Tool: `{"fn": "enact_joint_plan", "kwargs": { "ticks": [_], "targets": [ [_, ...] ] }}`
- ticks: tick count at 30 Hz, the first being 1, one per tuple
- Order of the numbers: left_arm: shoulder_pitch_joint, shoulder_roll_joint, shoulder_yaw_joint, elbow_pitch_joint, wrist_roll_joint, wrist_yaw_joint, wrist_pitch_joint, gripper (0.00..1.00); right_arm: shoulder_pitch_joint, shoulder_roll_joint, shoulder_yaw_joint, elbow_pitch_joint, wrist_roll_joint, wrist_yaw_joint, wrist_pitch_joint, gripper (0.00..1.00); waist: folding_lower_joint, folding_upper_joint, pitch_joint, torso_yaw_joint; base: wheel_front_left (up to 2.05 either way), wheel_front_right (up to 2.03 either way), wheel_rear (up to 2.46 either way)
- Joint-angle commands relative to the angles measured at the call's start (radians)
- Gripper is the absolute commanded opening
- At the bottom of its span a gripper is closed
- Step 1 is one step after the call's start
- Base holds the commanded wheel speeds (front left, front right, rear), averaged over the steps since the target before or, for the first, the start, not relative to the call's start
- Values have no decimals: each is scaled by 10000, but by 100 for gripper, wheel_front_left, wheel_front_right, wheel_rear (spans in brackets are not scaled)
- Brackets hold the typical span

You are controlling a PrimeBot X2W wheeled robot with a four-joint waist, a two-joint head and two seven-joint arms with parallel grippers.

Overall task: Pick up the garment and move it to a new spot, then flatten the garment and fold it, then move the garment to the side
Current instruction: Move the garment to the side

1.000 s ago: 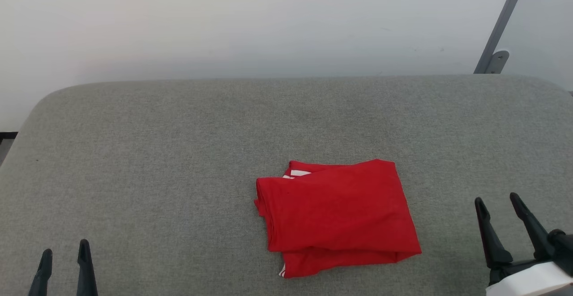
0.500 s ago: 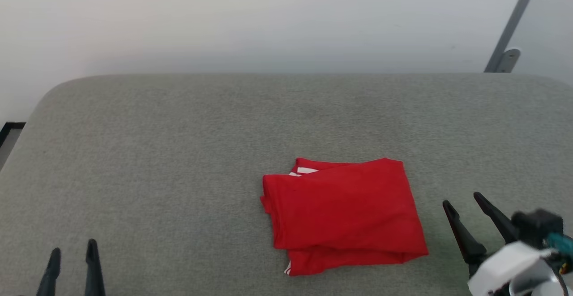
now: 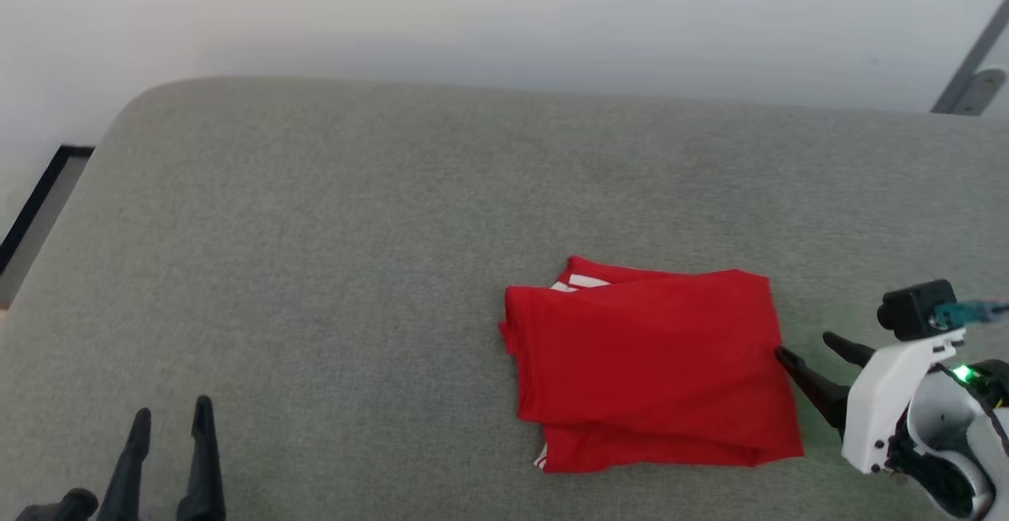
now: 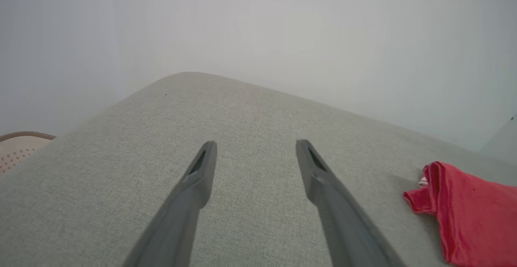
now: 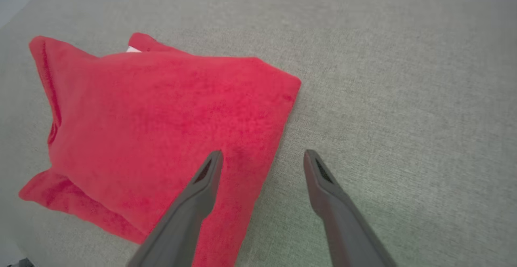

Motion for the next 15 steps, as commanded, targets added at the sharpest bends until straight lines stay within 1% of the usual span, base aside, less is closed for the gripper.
{"fn": "enact_joint_plan", "kwargs": {
  "ticks": [1, 5, 8, 11, 13, 14, 15],
  "targets": [
    [-183, -25, -84, 61, -96, -37, -45, 100, -229, -108, 125, 99, 230, -4, 588, 100, 0, 0, 209, 220, 0, 0, 0],
    [-349, -51, -272, 188, -147, -37, -45, 100, -632, -256, 334, 251, 597, -2, 1941, 100, 0, 0, 445, 442, 0, 0, 0],
    [-522, -60, -398, 258, -199, -37, -45, 100, -887, -198, 476, 443, 894, -2, 3088, 100, 0, 0, 648, 578, 0, 0, 0],
    [-668, -67, -500, 355, -212, -37, -45, 100, -1188, -68, 587, 795, 1083, -2, 4254, 100, 0, 0, 851, 639, 0, 0, 0],
    [-791, -56, -573, 428, -218, -37, -45, 100, -1238, 168, 802, 1064, 1265, -2, 5181, 100, 0, 0, 958, 669, 0, 0, 0],
    [-860, -68, -598, 445, -251, -37, -45, 100, -1323, 281, 795, 1143, 1339, -1, 5405, 100, 0, 0, 1012, 680, 0, 0, 0],
    [-928, -65, -634, 468, -268, -37, -45, 100, -1422, 399, 785, 1213, 1389, -1, 5624, 91, 0, 0, 1062, 695, 0, 0, 0]
  ]
}}
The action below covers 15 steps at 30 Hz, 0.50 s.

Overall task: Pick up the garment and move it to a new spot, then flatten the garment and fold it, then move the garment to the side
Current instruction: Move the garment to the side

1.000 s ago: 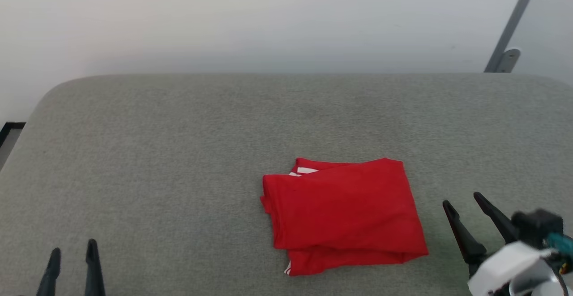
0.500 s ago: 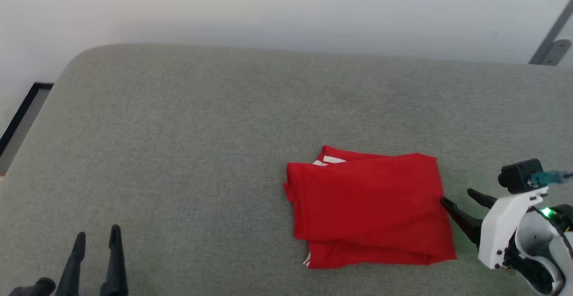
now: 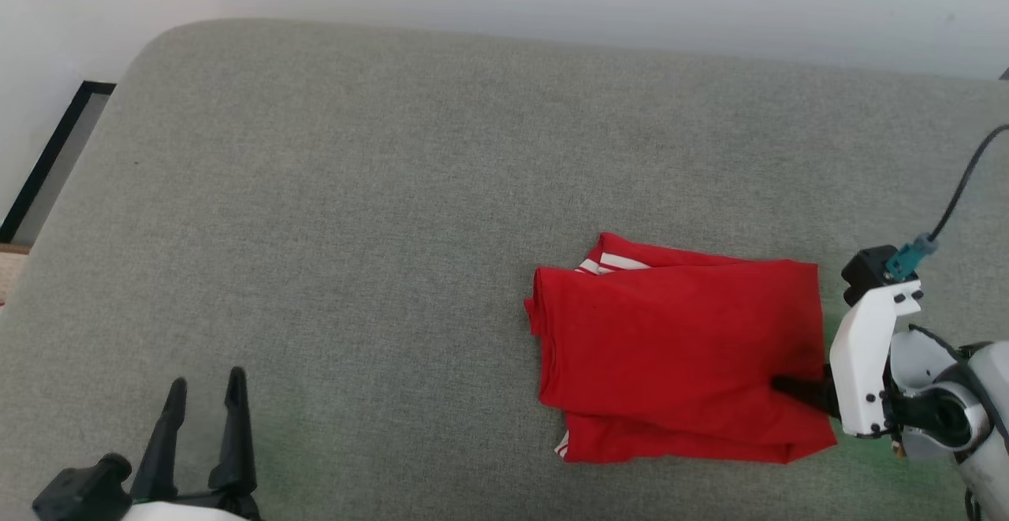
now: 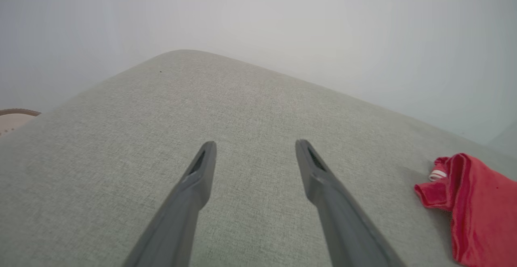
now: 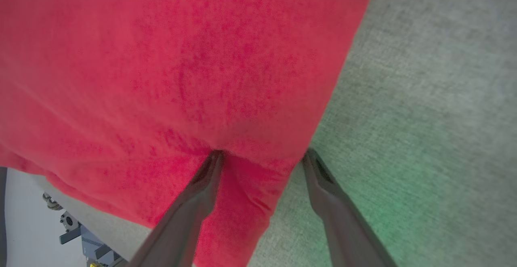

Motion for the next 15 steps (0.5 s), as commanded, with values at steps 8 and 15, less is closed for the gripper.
{"fn": "enact_joint_plan", "kwargs": {
  "ticks": [8, 15],
  "targets": [
    [-546, 31, -108, 139, -89, -37, -45, 100, -289, 539, 7, 82, 23, 3, 230, 0, 0, -1, 375, 1, 0, 0, 0],
    [-764, 31, -53, 134, -137, -37, -45, 100, -543, 202, -445, -350, 60, -1, -36, 0, 0, -1, 559, -225, 0, 0, 0]
  ]
}}
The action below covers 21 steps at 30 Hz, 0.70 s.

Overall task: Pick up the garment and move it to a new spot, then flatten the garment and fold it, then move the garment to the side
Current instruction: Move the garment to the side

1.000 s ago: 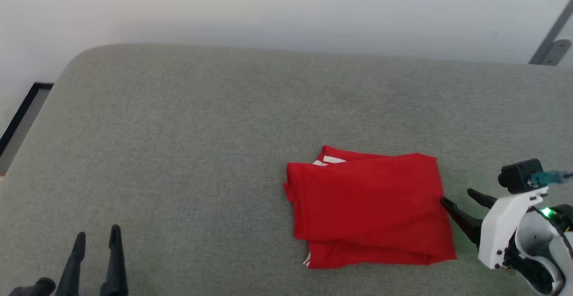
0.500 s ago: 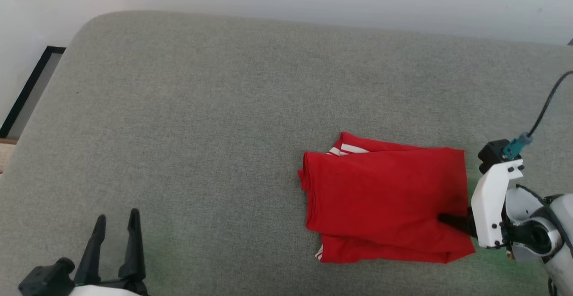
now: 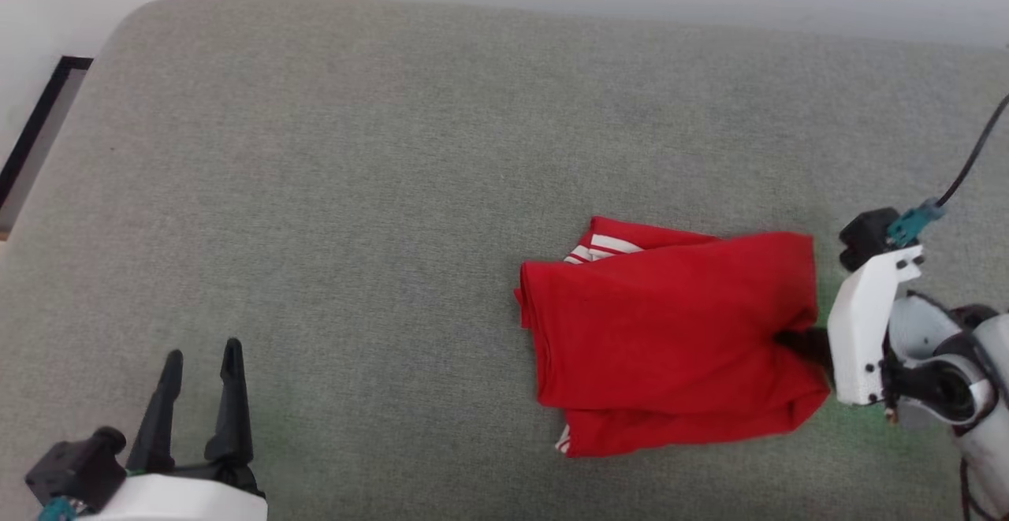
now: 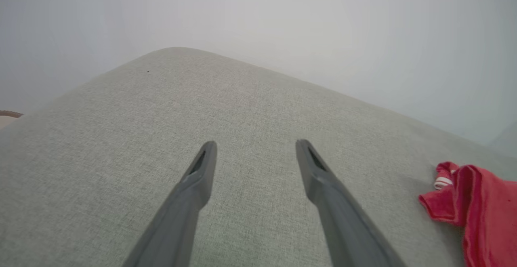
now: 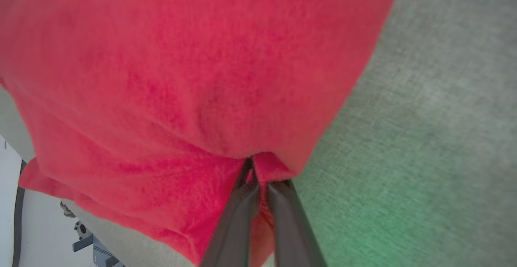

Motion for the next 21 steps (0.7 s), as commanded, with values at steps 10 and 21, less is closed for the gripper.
{"fn": "enact_joint_plan", "kwargs": {
  "ticks": [10, 21],
  "targets": [
    [-675, 352, -185, -342, 75, -37, -45, 100, -340, -1048, -957, -533, -267, -7, -188, 0, 0, 0, 309, -675, 0, 0, 0],
    [-1564, 860, -913, -548, 168, -37, -43, 100, -1078, -2036, -2134, -381, -1015, -6, -564, 0, 0, 0, 872, -1980, 0, 0, 0]
  ]
}}
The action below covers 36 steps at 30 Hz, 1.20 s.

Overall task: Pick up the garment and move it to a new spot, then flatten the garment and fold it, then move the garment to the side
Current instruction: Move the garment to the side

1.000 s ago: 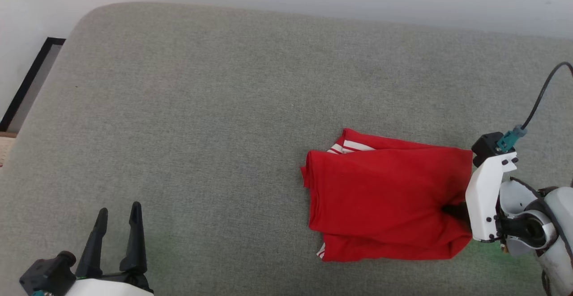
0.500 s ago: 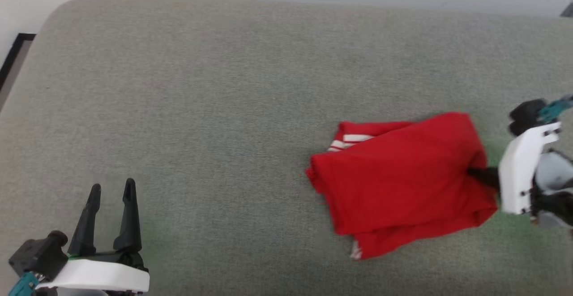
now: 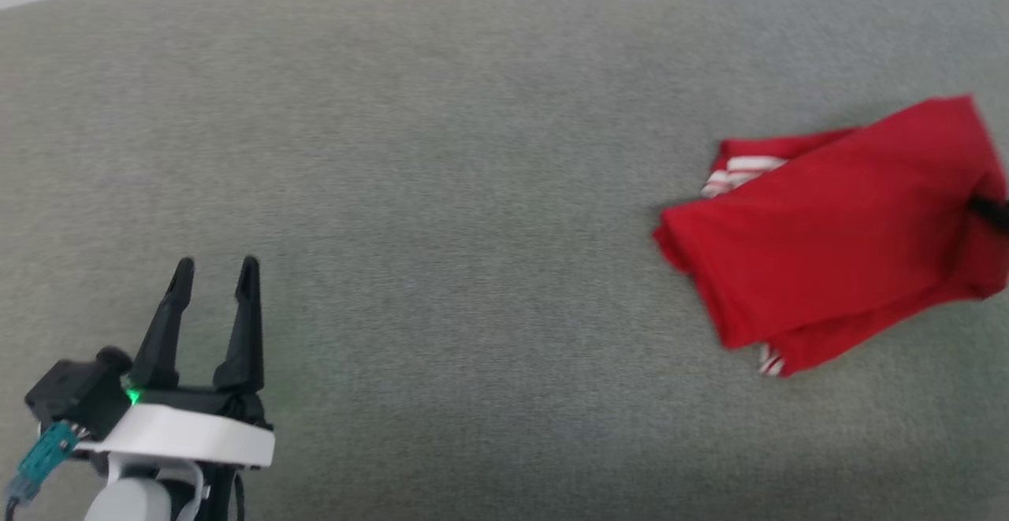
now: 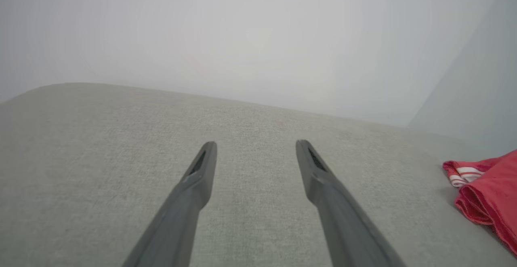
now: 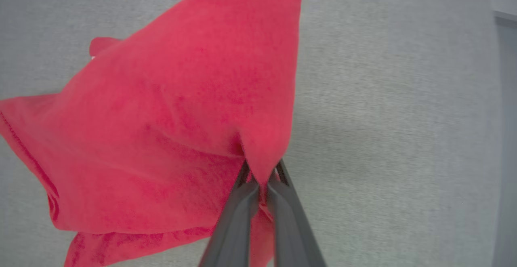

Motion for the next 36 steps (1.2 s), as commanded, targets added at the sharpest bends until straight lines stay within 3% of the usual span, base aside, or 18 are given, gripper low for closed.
{"fn": "enact_joint_plan", "kwargs": {
  "ticks": [1, 11, 21, 31, 36],
  "targets": [
    [-244, 65, -132, -51, 94, -37, -38, 100, -189, -100, -83, 25, -160, -4, -175, 0, 0, 0, 251, -341, 0, 0, 0],
    [-1350, 629, -1120, -160, 131, -37, -29, 100, -1350, -609, -411, 640, -1206, -4, -1421, 0, 0, 0, 996, -1346, 0, 0, 0],
    [-2432, 1117, -2140, -219, 83, -36, -29, 100, -2285, -928, -471, 1711, -2412, -5, -2743, 0, 0, 0, 1767, -1927, 0, 0, 0],
    [-3374, 1510, -3134, -260, 18, -36, -29, 100, -2997, -806, -881, 3371, -4387, -5, -4117, 0, 0, 0, 2437, -2144, 0, 0, 0],
    [-3703, 1650, -3390, -231, -58, -36, -29, 100, -3273, -289, -1405, 4431, -5112, -5, -4637, 0, 0, 0, 2671, -2044, 0, 0, 0]
  ]
}}
